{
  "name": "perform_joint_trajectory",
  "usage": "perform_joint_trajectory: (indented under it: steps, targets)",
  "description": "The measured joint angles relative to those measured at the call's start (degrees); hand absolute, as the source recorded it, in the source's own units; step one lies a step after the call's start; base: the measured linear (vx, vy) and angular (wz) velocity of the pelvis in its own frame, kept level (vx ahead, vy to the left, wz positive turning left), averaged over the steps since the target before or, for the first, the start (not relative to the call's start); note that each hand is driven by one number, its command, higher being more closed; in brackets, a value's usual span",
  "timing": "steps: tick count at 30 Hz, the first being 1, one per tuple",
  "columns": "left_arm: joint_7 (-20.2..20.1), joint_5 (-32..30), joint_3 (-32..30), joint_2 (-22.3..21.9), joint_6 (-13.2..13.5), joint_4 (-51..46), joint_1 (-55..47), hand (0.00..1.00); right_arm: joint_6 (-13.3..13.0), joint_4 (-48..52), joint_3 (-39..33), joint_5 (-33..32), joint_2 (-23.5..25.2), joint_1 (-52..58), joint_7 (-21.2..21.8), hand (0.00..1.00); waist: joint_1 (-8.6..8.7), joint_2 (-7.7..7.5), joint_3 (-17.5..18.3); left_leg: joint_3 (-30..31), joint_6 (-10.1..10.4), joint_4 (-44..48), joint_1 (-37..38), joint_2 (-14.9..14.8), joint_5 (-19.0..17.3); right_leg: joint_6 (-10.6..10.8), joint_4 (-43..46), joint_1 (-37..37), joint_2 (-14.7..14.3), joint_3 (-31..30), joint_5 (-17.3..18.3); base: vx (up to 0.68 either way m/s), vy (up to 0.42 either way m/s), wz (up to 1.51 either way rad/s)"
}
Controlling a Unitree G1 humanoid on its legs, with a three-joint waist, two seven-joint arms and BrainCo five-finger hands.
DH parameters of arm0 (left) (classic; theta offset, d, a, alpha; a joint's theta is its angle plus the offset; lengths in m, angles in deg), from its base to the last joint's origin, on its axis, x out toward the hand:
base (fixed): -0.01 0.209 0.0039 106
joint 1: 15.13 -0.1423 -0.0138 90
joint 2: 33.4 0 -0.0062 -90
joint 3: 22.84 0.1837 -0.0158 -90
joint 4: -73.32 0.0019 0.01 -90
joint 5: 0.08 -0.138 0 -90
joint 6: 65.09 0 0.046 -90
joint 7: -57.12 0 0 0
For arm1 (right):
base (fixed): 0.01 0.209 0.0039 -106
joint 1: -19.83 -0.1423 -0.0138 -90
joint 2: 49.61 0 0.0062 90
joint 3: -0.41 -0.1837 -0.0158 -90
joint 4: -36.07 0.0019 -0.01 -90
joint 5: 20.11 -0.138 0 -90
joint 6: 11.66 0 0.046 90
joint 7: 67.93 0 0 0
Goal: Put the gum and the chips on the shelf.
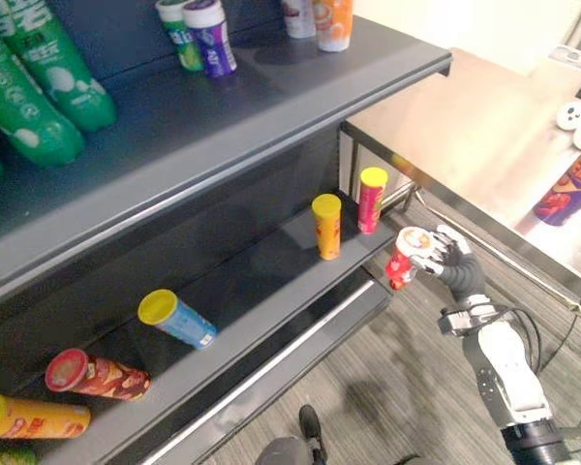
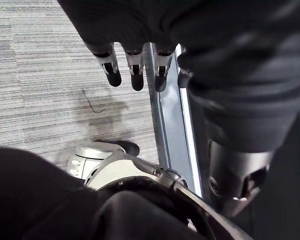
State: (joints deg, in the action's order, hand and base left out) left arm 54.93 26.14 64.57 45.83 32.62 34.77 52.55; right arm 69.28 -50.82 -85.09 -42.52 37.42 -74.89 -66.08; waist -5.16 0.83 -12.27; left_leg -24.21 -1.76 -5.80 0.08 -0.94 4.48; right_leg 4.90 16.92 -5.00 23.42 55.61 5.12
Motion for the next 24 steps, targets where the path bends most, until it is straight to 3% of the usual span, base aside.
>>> perform_joint_trajectory:
  steps: [13, 24]
  targets:
    - [-0.38, 0.10, -1.43, 0.67, 0.99, -0.07, -0.23, 0.00, -0.92, -2.12, 0.15, 0.03, 1.00, -4.07, 0.00, 1.00, -0.38, -2.58, -0.65, -0.15, -0.28, 0.01, -0.89, 0.09, 0.97, -0.83, 1.39, 2.42, 0.10, -2.53, 0.51, -0.01, -0.007, -0.02]
    - [-0.55, 0.07, -2.41, 0.95, 0.93, -0.30, -0.58, 0.00, -0.93, -4.24, 0.47, 1.16, 2.27, -5.69, 0.10, 1.00, -1.40, -3.64, -1.23, 1.00, -0.29, -0.01, 0.40, 1.18, 0.91, -1.40, 2.30, 1.32, 1.20, -2.63, 0.88, 0.01, -0.008, 0.04]
